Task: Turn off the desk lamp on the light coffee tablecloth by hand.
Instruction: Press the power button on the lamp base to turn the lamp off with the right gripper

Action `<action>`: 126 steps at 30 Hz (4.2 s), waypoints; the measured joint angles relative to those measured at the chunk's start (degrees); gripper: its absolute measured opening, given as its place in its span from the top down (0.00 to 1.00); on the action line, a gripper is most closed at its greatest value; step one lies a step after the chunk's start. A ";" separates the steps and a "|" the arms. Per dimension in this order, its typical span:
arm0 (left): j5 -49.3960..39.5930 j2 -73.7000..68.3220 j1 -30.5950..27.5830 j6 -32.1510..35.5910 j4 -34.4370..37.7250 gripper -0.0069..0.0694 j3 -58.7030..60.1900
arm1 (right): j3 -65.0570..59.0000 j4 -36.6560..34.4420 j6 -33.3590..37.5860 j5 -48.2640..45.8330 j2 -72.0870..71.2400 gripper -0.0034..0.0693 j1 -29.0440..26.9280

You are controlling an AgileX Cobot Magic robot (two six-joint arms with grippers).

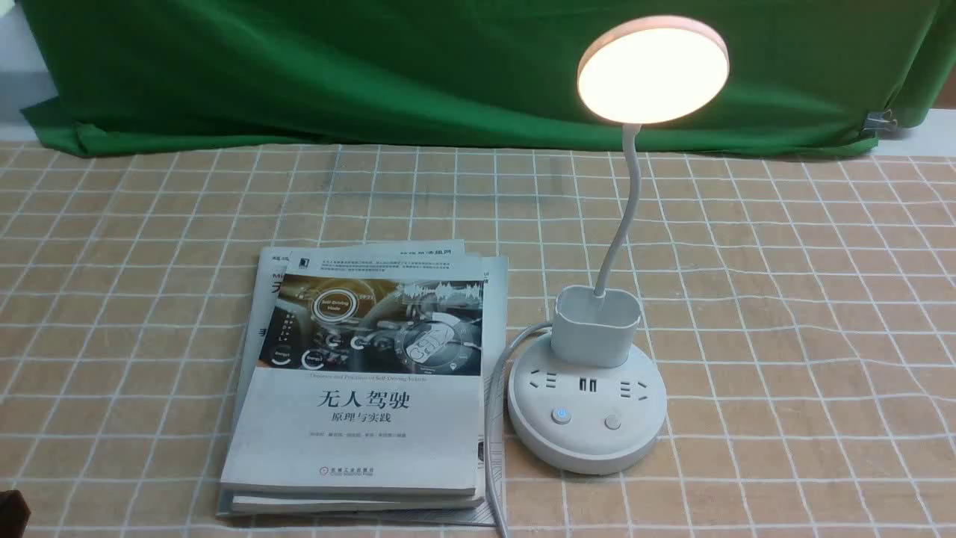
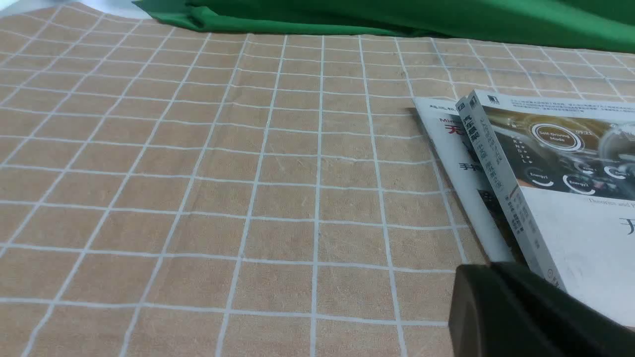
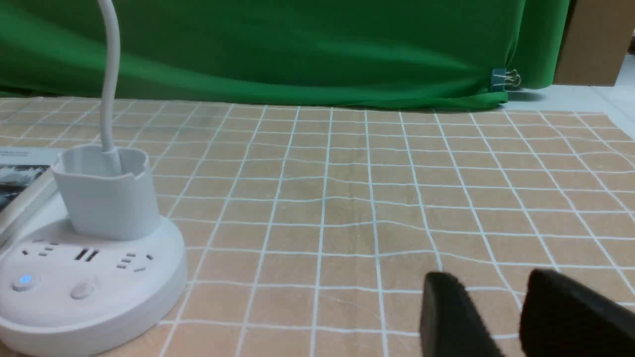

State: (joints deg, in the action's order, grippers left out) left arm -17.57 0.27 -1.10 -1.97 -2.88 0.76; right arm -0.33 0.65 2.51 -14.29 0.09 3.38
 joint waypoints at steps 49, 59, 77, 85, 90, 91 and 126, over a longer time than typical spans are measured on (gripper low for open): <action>0.00 0.00 0.00 0.05 0.00 0.90 0.00 | 0.00 -6.79 -25.46 25.44 0.00 0.65 0.00; 0.00 0.00 0.00 0.05 0.00 0.90 0.00 | 23.17 -6.97 -15.95 -14.74 19.16 0.89 4.80; 0.00 0.00 0.00 0.05 0.00 0.90 0.00 | 58.41 -5.62 -7.41 -42.85 74.03 0.90 25.79; 0.00 0.00 0.00 0.05 0.00 0.90 0.00 | 67.58 -2.46 -10.24 -41.27 90.97 0.90 33.62; 0.00 0.00 0.00 0.05 0.00 0.90 0.00 | 68.41 -2.00 -10.29 -39.12 96.50 0.90 33.07; 0.00 0.00 0.00 0.05 0.00 0.90 0.00 | 68.53 -2.00 -10.29 -38.43 97.41 0.90 32.77; 0.00 0.00 0.00 0.05 0.00 0.90 0.00 | 68.88 -4.15 -10.13 -31.97 102.39 0.90 29.07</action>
State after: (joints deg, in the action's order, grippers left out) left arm -17.57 0.27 -1.10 -1.92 -2.88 0.76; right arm 68.55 -3.50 -7.61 -46.26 102.48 32.46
